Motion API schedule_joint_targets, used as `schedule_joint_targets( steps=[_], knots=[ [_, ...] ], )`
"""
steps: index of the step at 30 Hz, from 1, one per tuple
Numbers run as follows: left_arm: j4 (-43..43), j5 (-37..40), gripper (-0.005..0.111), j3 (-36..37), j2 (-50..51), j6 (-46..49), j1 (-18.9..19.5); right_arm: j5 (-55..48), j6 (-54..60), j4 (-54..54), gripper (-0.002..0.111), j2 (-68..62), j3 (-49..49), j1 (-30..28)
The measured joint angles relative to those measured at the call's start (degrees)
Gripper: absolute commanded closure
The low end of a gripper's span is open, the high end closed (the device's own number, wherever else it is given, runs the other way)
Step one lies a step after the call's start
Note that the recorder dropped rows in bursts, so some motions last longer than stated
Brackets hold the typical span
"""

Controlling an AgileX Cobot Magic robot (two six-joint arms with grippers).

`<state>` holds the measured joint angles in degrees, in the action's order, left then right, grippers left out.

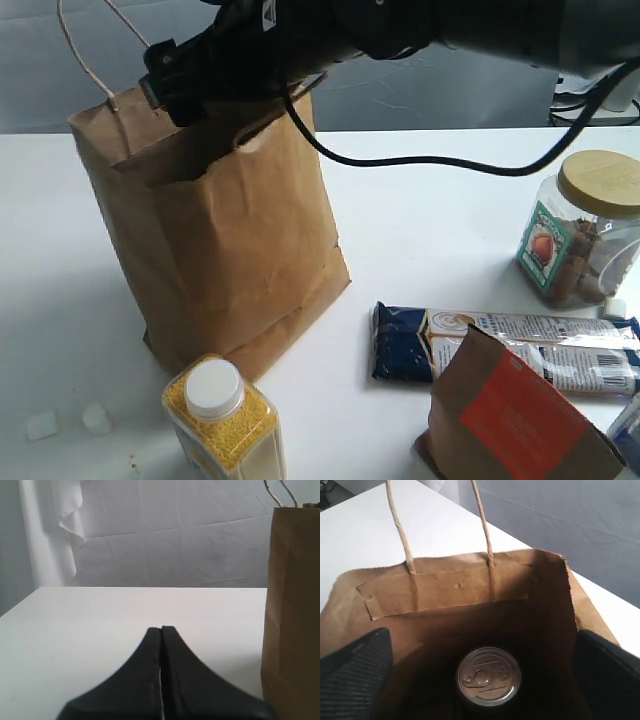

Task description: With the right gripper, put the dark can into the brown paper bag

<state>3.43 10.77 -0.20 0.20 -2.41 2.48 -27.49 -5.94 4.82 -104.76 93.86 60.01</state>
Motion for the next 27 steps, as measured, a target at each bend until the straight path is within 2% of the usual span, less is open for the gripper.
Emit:
schedule_joint_targets(
  steps=[1, 2, 4, 7, 8, 13, 18, 20, 23, 27],
  knots=[
    [0.0, 0.0, 0.107, 0.0, 0.0, 0.0, 0.0, -0.2, 0.0, 0.0, 0.035, 0.3, 0.2, 0.1],
    [0.0, 0.0, 0.107, 0.0, 0.0, 0.0, 0.0, -0.4, 0.0, 0.1, 0.042, 1.2, 0.3, 0.5],
    [0.0, 0.0, 0.107, 0.0, 0.0, 0.0, 0.0, -0.4, -0.1, 0.1, 0.068, 4.6, 0.3, 1.0],
    [0.0, 0.0, 0.107, 0.0, 0.0, 0.0, 0.0, -0.8, -3.2, 4.0, 0.102, 11.0, 0.1, 1.2],
    [0.0, 0.0, 0.107, 0.0, 0.0, 0.0, 0.0, -1.0, -4.2, 6.1, 0.108, 13.8, -1.1, 1.2],
    [0.0, 0.0, 0.107, 0.0, 0.0, 0.0, 0.0, -1.7, -6.1, 8.3, 0.108, 24.3, -11.3, -2.0],
    [0.0, 0.0, 0.107, 0.0, 0.0, 0.0, 0.0, 2.4, -6.1, 6.9, 0.108, 36.5, -31.1, -11.6],
    [0.0, 0.0, 0.107, 0.0, 0.0, 0.0, 0.0, 6.7, -5.9, 5.7, 0.108, 42.2, -39.5, -16.4],
    [0.0, 0.0, 0.107, 0.0, 0.0, 0.0, 0.0, 21.1, 0.0, -0.1, 0.108, 51.3, -56.5, -23.7],
    [0.0, 0.0, 0.107, 0.0, 0.0, 0.0, 0.0, 32.6, 5.0, -5.8, 0.108, 56.9, -70.3, -26.8]
  ],
)
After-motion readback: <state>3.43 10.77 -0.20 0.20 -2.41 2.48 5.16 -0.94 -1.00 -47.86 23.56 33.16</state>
